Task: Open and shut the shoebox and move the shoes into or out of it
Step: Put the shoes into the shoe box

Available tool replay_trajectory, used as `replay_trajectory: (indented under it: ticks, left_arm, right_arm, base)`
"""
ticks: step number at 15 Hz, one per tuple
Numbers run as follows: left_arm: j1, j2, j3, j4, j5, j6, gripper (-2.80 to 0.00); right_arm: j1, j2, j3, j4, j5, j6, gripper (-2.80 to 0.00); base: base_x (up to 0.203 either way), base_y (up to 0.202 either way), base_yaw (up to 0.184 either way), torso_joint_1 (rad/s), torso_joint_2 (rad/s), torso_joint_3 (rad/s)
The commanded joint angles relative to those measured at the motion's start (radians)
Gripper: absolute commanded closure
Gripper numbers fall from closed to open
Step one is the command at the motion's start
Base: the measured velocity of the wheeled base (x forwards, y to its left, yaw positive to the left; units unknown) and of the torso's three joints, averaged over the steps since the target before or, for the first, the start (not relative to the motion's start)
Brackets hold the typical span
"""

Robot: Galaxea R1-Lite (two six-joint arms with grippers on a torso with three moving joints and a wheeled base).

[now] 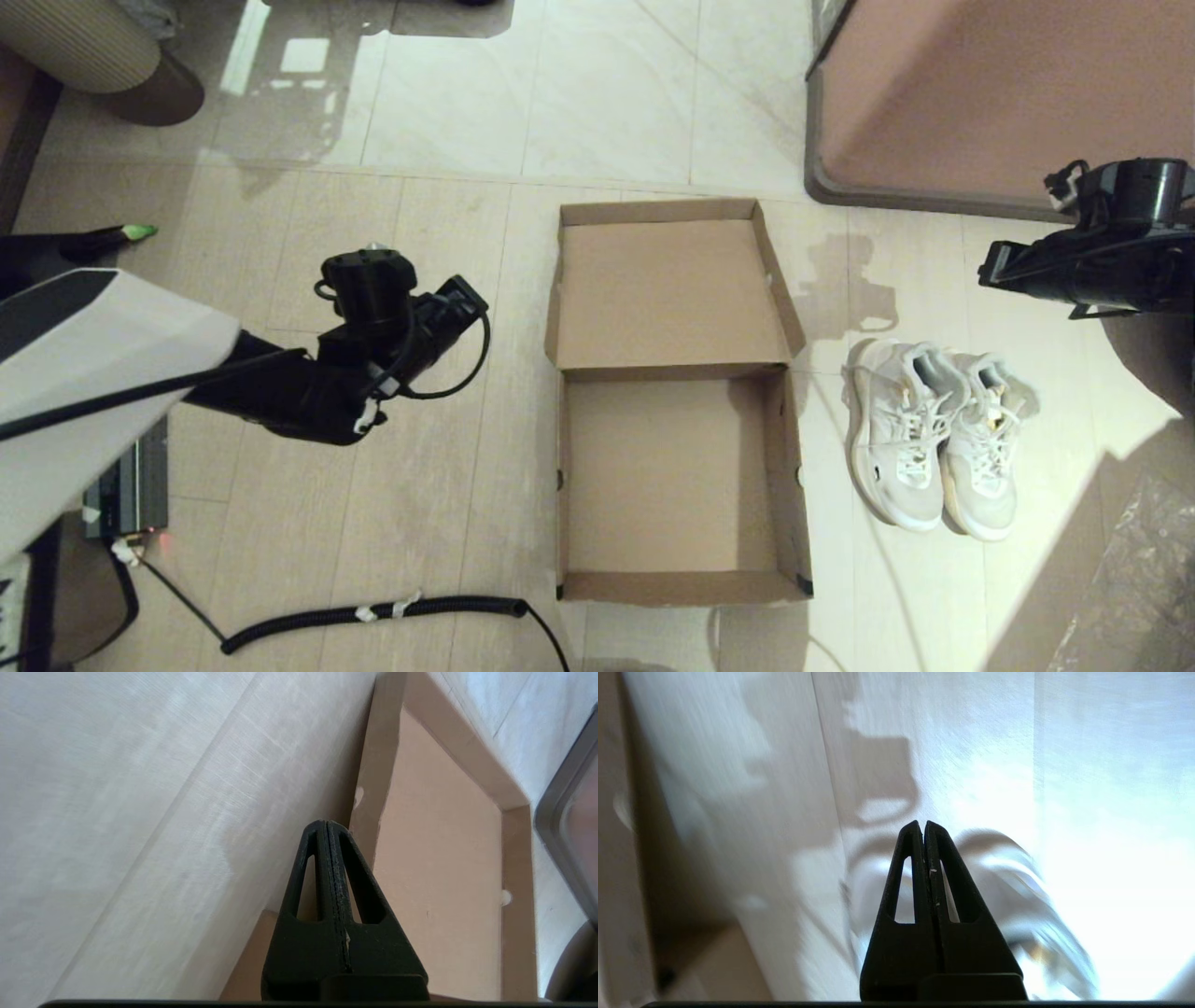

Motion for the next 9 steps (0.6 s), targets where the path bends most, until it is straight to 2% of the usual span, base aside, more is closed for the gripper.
replay_trajectory:
  ticks: [1, 5, 7, 9]
  left_arm:
    - [0.015, -0.098, 0.111, -0.038, 0.000, -0.001, 0.00]
    - [0.034, -0.239, 0.356, -0.145, -0.003, 0.028, 0.00]
    - [0.052, -0.293, 0.408, -0.162, -0.005, 0.031, 0.00]
    - [0.057, -0.324, 0.426, -0.164, -0.005, 0.033, 0.00]
  right_arm:
    - [-0.020, -0.136, 0.148, 0.001, -0.013, -0.029, 0.00]
    - [-0.079, -0.222, 0.377, -0.002, -0.020, -0.044, 0.00]
    - [-0.106, -0.227, 0.468, -0.003, -0.019, -0.058, 0.00]
    - [-0.110, -0.173, 0.494, -0.004, -0.015, -0.066, 0.00]
  base:
    - [0.000, 0.000, 0.000, 0.000, 0.00, 0.000]
    - [0.000, 0.000, 0.000, 0.000, 0.00, 0.000]
    - [0.000, 0.000, 0.000, 0.000, 0.00, 0.000]
    - [0.000, 0.000, 0.000, 0.000, 0.00, 0.000]
